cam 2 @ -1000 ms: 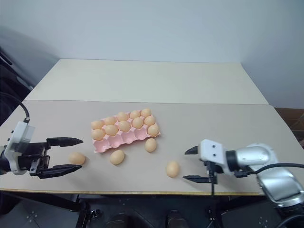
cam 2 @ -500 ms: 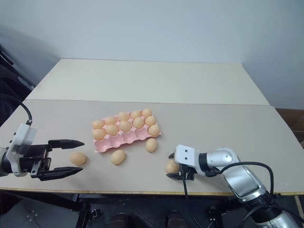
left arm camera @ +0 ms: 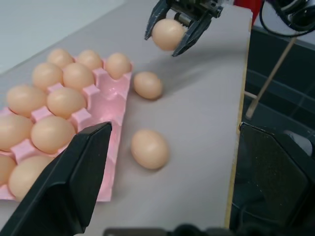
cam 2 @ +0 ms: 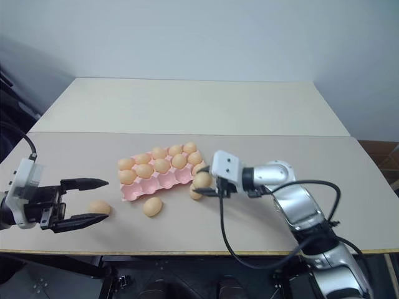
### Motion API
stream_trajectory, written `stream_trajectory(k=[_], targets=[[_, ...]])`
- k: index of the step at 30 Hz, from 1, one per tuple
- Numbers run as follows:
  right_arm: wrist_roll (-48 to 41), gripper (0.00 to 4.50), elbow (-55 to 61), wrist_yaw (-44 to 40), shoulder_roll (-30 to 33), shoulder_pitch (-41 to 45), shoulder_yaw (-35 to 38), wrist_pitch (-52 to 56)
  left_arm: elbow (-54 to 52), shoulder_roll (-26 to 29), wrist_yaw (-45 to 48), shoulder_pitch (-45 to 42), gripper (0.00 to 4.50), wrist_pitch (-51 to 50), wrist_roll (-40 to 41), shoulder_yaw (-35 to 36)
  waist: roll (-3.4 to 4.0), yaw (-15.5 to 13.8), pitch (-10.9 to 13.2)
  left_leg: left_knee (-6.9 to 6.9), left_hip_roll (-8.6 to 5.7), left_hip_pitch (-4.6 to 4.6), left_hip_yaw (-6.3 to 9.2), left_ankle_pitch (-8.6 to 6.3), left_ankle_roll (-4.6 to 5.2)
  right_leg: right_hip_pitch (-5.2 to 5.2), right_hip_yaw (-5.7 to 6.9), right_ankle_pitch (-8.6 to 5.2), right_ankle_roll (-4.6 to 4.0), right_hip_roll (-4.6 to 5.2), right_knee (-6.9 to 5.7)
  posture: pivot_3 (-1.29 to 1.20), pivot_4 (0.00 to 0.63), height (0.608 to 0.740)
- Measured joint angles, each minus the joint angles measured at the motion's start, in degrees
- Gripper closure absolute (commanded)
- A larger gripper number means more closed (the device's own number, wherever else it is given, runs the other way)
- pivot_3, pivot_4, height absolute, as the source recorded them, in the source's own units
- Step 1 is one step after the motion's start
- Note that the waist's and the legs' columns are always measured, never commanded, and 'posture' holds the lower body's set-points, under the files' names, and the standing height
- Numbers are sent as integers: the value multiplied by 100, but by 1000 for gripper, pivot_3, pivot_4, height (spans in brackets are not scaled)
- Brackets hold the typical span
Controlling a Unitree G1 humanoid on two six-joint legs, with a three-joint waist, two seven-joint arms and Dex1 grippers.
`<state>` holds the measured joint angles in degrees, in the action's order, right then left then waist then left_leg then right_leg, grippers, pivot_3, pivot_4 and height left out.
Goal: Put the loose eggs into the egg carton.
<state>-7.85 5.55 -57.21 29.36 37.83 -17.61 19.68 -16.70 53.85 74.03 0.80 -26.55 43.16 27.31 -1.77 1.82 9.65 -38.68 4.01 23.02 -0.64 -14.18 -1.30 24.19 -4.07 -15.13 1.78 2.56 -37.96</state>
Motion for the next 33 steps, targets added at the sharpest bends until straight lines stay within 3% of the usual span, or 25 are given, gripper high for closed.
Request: stream_trajectory(k=[9, 15, 20, 24, 33], targets=[[942, 2204, -2000, 975, -1115, 745, -402, -728, -232, -243, -540, 26, 0, -236, 420, 264, 0, 37, 0, -1, 0, 9, 2, 0, -1, 10, 2, 1, -1, 1, -4, 0, 150, 740], [1002, 179, -2147, 991, -1278, 810, -400, -827, -280, -238, -542, 184, 0, -237, 431, 328, 0, 63, 0, -1, 1, 6, 3, 0, -1, 9, 3, 1, -1, 1, -7, 0, 150, 740], [877, 14, -1871, 914, -1238, 807, -297, -760, -275, -201, -504, 192, 0, -233, 427, 332, 1, 63, 1, 0, 1, 9, 3, 0, 0, 12, 3, 1, -1, 1, -6, 0, 150, 740], [433, 14, -1021, 669, -875, 617, 170, -459, -195, -110, -411, 180, 0, -221, 414, 393, 2, 31, 1, 1, 1, 12, 6, 0, -1, 9, 7, 1, -1, 2, -2, 0, 150, 740], [-1473, 14, 668, -929, 1294, -1372, 1967, 14, 571, 204, 159, 532, 0, -102, 168, 868, 2, -56, 1, 4, 1, -5, -1, 0, 0, -2, 2, 0, -2, 0, 0, 0, 150, 740]])
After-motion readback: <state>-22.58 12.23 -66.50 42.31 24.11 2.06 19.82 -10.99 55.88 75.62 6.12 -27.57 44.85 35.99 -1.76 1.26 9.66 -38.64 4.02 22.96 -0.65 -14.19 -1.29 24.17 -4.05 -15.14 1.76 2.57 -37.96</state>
